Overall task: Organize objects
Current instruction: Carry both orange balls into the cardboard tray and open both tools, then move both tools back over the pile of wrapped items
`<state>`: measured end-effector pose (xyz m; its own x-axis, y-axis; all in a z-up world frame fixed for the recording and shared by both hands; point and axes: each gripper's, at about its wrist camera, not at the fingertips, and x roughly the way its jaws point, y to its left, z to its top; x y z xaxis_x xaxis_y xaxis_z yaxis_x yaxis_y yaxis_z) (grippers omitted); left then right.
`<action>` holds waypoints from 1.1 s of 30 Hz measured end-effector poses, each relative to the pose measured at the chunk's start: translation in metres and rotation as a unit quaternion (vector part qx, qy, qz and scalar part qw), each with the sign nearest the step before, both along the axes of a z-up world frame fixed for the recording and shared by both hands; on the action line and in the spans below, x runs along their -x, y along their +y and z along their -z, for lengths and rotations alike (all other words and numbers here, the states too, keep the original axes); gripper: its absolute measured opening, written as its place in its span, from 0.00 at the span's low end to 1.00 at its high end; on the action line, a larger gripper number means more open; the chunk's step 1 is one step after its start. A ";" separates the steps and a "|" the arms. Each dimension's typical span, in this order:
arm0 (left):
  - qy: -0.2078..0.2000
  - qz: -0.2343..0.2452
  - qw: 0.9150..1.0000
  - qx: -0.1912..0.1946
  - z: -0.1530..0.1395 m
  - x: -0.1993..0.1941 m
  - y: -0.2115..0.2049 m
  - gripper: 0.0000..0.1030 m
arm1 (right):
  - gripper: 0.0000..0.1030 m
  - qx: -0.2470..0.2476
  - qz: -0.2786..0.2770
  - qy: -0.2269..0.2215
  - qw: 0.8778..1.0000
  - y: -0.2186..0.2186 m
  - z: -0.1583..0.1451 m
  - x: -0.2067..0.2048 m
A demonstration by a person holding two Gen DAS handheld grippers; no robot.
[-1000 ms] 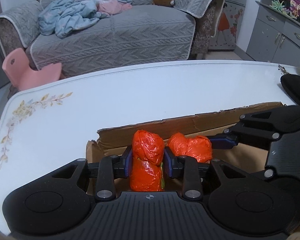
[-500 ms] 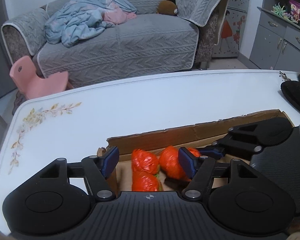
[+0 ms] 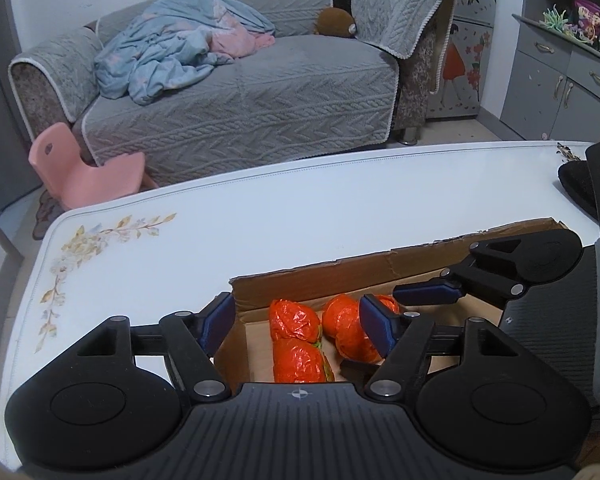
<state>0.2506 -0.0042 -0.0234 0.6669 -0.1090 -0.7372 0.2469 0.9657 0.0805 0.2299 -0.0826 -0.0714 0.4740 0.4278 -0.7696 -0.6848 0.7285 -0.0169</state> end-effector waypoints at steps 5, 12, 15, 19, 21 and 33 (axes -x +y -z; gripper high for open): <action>0.002 0.001 1.000 -0.005 -0.004 0.005 0.000 0.72 | 0.56 0.008 -0.002 0.002 1.000 0.002 -0.002 0.001; -0.003 0.000 1.000 0.000 -0.013 0.016 0.003 0.73 | 0.58 0.017 -0.003 -0.001 1.000 0.001 -0.008 0.003; -0.009 0.004 1.000 -0.001 -0.019 0.030 0.006 0.75 | 0.59 0.015 -0.002 -0.003 1.000 -0.006 -0.015 0.008; -0.030 0.002 1.000 -0.003 -0.034 0.064 0.016 0.78 | 0.60 0.004 0.008 -0.011 1.000 -0.023 -0.030 0.024; -0.044 -0.003 0.999 -0.001 -0.042 0.087 0.023 0.80 | 0.61 -0.002 0.016 -0.018 1.000 -0.034 -0.040 0.036; -0.074 -0.039 0.996 0.030 -0.035 0.254 0.064 0.86 | 0.77 -0.052 0.035 -0.066 0.996 -0.123 -0.072 0.162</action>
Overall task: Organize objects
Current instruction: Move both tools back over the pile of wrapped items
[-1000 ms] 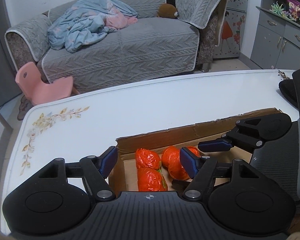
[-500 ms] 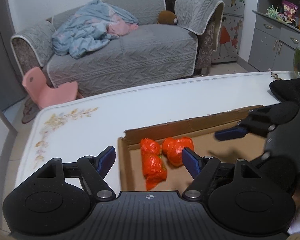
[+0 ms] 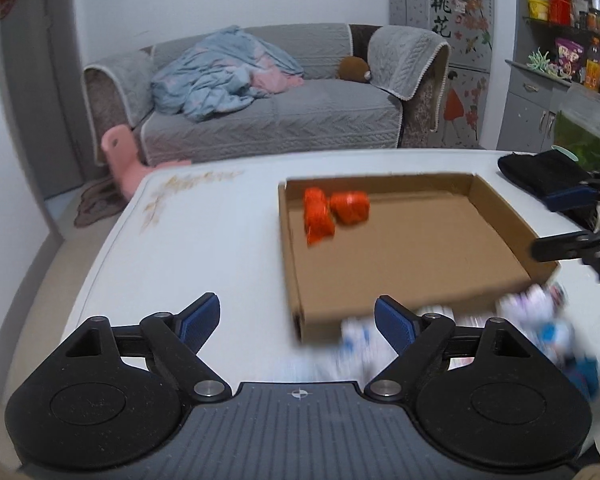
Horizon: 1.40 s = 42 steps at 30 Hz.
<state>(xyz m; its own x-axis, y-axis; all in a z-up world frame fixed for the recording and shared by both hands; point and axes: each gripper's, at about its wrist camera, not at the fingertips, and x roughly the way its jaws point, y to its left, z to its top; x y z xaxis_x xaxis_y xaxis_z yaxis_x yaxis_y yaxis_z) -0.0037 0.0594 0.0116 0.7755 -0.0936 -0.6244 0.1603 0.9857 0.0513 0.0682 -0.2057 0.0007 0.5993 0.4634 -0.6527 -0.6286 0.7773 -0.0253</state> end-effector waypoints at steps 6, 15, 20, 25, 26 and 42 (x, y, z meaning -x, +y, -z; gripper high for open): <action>-0.031 -0.019 0.999 -0.003 0.018 0.064 -0.001 0.89 | 0.80 -0.011 0.020 -0.009 1.000 -0.041 0.031 0.066; -0.005 0.012 1.000 -0.023 0.073 0.086 -0.026 0.88 | 0.80 0.004 0.001 -0.022 1.000 -0.040 0.074 0.106; 0.009 0.015 1.000 -0.021 0.089 0.083 -0.024 0.88 | 0.79 0.004 0.002 -0.023 1.000 -0.039 0.081 0.103; 0.018 -0.008 0.999 -0.027 0.095 0.080 -0.007 0.90 | 0.78 0.002 0.014 -0.008 1.000 -0.043 0.086 0.106; 0.019 -0.015 0.999 -0.029 0.096 0.079 -0.004 0.90 | 0.78 0.001 0.016 -0.006 1.000 -0.044 0.089 0.110; 0.032 0.002 0.999 -0.026 0.100 0.066 0.003 0.81 | 0.69 -0.011 -0.026 0.020 0.999 -0.042 0.089 0.110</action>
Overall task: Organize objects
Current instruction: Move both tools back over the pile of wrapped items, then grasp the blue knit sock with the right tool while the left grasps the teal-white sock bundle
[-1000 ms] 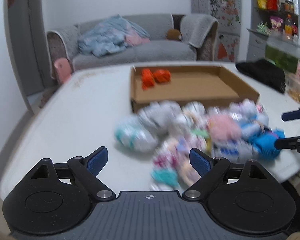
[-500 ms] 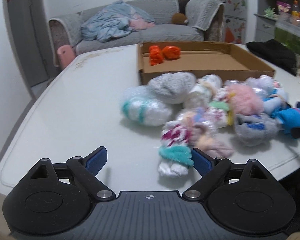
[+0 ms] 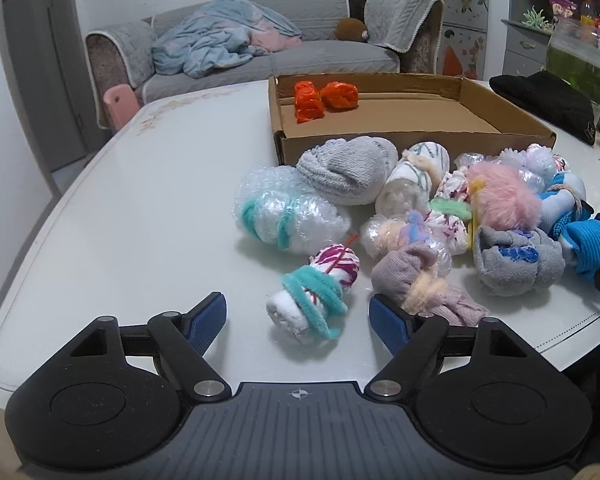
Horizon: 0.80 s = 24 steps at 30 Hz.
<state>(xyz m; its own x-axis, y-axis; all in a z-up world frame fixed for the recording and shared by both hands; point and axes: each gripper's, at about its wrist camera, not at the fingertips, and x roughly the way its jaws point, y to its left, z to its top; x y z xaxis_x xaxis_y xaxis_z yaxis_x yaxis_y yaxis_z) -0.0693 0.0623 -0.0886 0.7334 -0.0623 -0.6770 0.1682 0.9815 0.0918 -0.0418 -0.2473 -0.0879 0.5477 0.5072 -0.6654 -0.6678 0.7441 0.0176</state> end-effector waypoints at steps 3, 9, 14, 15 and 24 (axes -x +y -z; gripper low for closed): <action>-0.004 0.018 1.000 0.002 0.000 -0.002 0.002 0.74 | 0.69 -0.005 -0.011 0.002 1.000 0.000 0.000 0.000; -0.016 0.087 0.996 -0.006 0.002 -0.009 0.002 0.73 | 0.69 -0.006 -0.043 0.008 0.999 0.001 -0.001 -0.003; -0.001 0.104 0.995 0.009 0.001 -0.019 0.006 0.67 | 0.63 -0.016 -0.071 0.021 0.997 0.002 0.000 -0.010; 0.003 0.106 0.994 0.015 0.001 -0.020 0.007 0.59 | 0.61 -0.019 -0.073 0.023 0.997 0.002 0.000 -0.011; 0.012 0.113 0.993 0.017 -0.003 -0.015 0.003 0.32 | 0.56 -0.042 -0.073 0.024 0.996 -0.004 0.000 -0.007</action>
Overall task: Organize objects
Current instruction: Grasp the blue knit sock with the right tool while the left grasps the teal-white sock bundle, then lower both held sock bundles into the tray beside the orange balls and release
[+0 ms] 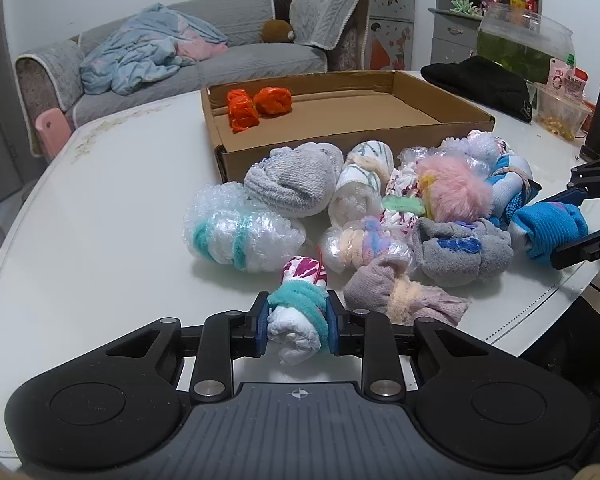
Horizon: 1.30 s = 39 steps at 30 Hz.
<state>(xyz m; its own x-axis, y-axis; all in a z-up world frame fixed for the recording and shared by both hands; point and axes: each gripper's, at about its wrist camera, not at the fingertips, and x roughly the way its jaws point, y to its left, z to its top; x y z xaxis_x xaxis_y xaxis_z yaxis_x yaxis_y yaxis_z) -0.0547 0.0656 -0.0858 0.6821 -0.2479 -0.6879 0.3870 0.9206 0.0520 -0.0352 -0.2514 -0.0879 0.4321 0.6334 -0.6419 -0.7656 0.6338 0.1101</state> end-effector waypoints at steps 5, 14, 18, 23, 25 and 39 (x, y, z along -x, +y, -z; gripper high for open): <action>-0.001 -0.014 1.000 -0.010 -0.006 0.002 0.004 0.32 | 0.55 -0.022 0.007 0.002 1.000 -0.006 -0.008 0.000; -0.033 -0.043 0.999 -0.001 -0.051 -0.004 0.013 0.32 | 0.55 -0.062 0.031 -0.015 0.997 -0.020 -0.043 -0.012; -0.046 -0.045 0.998 0.003 -0.068 -0.014 0.014 0.32 | 0.55 -0.077 0.035 -0.029 0.996 -0.023 -0.058 -0.024; -0.053 -0.055 0.997 0.015 -0.087 -0.032 0.017 0.32 | 0.55 -0.080 0.045 -0.040 0.995 -0.021 -0.069 -0.046; -0.055 -0.059 0.997 0.018 -0.099 -0.043 0.017 0.32 | 0.55 -0.077 0.049 -0.044 0.995 -0.016 -0.073 -0.059; 0.016 -0.079 0.997 0.016 -0.120 -0.161 -0.030 0.33 | 0.55 -0.064 0.095 -0.011 0.993 0.044 -0.087 -0.162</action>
<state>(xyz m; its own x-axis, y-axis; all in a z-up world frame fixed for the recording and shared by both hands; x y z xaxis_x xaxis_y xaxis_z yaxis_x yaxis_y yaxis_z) 0.1061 0.0357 0.0342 0.6926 -0.1605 -0.7033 0.2374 0.9713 0.0121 0.1265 -0.2073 -0.0011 0.5643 0.6148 -0.5510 -0.6366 0.7490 0.1837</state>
